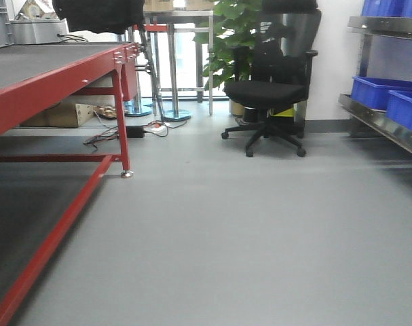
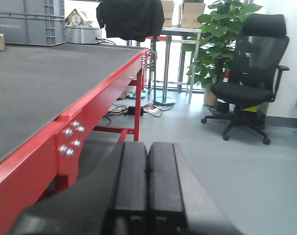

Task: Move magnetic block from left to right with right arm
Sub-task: 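Turn the base past the chair and plant toward the other table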

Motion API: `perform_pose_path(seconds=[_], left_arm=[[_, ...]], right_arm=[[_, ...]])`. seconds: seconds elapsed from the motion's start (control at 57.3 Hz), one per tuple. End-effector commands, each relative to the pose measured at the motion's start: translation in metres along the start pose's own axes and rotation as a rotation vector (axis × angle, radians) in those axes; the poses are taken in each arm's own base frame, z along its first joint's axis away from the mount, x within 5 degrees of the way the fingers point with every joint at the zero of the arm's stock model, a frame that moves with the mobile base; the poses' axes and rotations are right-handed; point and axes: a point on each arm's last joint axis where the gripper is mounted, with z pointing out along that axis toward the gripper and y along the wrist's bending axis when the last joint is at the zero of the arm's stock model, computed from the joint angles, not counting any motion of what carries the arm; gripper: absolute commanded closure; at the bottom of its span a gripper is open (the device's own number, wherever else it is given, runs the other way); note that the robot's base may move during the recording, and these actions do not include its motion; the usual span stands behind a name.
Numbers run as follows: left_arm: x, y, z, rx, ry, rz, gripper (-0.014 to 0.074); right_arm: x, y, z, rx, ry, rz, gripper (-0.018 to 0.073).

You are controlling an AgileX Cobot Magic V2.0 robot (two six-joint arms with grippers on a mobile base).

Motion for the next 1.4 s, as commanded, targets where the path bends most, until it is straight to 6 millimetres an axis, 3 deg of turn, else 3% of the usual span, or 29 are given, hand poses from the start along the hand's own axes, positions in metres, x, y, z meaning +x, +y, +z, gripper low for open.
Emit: perform_pose_path(seconds=[0.0, 1.378], left_arm=[[-0.0057, 0.0002, -0.0009, 0.003, -0.087, -0.006, 0.0722], [-0.0057, 0.0002, -0.0009, 0.003, -0.087, -0.006, 0.0722]], right_arm=[[-0.0171, -0.0011, -0.0008, 0.014, -0.110, -0.024, 0.0225], [-0.0164, -0.0011, -0.0008, 0.014, -0.102, -0.024, 0.0225]])
